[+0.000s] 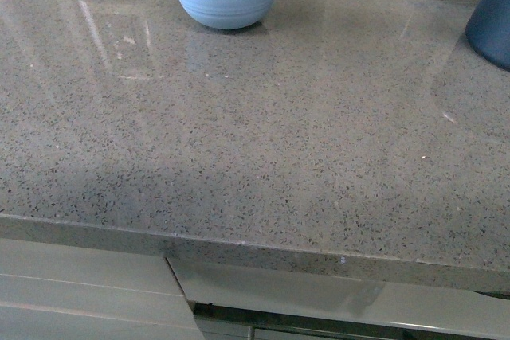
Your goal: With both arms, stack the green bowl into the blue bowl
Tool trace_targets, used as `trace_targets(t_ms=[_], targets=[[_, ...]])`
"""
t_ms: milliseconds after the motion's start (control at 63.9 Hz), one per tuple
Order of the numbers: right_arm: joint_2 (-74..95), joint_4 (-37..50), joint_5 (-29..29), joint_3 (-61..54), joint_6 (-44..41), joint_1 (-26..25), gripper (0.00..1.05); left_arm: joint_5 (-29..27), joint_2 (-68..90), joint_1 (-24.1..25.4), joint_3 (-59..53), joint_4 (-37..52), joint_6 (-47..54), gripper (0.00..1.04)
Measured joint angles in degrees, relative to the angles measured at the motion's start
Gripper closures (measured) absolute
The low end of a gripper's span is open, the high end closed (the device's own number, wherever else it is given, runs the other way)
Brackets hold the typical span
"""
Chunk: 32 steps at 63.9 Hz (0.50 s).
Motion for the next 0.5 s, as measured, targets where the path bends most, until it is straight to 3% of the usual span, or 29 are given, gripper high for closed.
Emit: trace_targets(t_ms=[281,391,407,500], targets=[[-27.76,-2.32,1.40,-29.94,-2.69,-12.83,0.10,0.02,0.00,0.00,0.00,0.00,-0.02,0.07],[-34.18,-3.04,2.89,-34.18,-3.80,-14.03,0.10,0.00,-0.02,0.00,0.00,0.00,0.00,0.07],[-34.60,-1.62,2.27,-34.75,-4.00,-14.12,0.11,0.02,-0.02,0.00,0.00,0.00,0.00,0.07],[-39.06,25.22,-2.58,-46.82,-5.49,-14.29,0.26,0.00,-0.02,0.00,0.00,-0.02,-0.02,0.07]])
